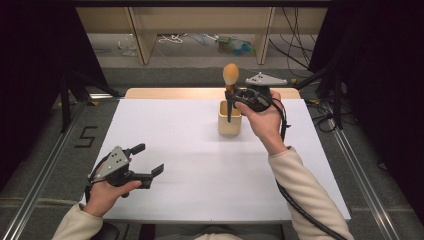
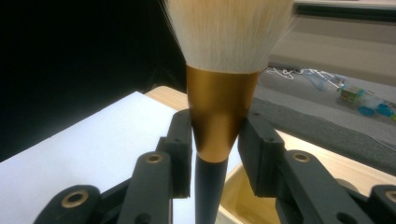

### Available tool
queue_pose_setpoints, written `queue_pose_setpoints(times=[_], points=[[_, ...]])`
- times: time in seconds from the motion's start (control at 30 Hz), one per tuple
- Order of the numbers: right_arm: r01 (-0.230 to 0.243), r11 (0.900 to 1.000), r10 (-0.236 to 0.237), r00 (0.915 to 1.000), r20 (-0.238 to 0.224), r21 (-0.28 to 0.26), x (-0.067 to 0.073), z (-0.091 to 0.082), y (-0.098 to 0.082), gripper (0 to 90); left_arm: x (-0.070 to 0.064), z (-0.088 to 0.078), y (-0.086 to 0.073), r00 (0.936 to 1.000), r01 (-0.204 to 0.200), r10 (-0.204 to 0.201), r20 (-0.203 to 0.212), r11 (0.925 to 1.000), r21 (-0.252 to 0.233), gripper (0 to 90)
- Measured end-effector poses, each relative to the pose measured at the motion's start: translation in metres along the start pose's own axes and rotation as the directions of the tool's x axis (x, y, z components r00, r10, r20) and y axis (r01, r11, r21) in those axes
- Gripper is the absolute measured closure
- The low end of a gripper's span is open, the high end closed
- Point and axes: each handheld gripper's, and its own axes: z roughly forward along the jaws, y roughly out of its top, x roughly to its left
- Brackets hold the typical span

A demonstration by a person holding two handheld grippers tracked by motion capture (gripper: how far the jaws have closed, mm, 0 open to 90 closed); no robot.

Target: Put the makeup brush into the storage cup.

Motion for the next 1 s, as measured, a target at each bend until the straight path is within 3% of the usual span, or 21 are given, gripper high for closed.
queue_pose_setpoints(times=[0.2, 1.0], points=[[-0.015, 1.000, 0.015, 0.9998, -0.010, 0.002, 0.0000, 0.0008, 0.0008, 66.9, 0.0001, 0.0000, 0.0000, 1.0000, -0.001, 0.001, -0.001, 1.0000, 0.001, 4.8], [-0.003, 1.000, 0.003, 0.9999, 0.016, -0.025, -0.0041, 0.0022, 0.0042, 67.0, 0.0007, -0.0002, 0.0001, 1.0000, -0.006, 0.006, -0.001, 1.0000, 0.001, 4.9]])
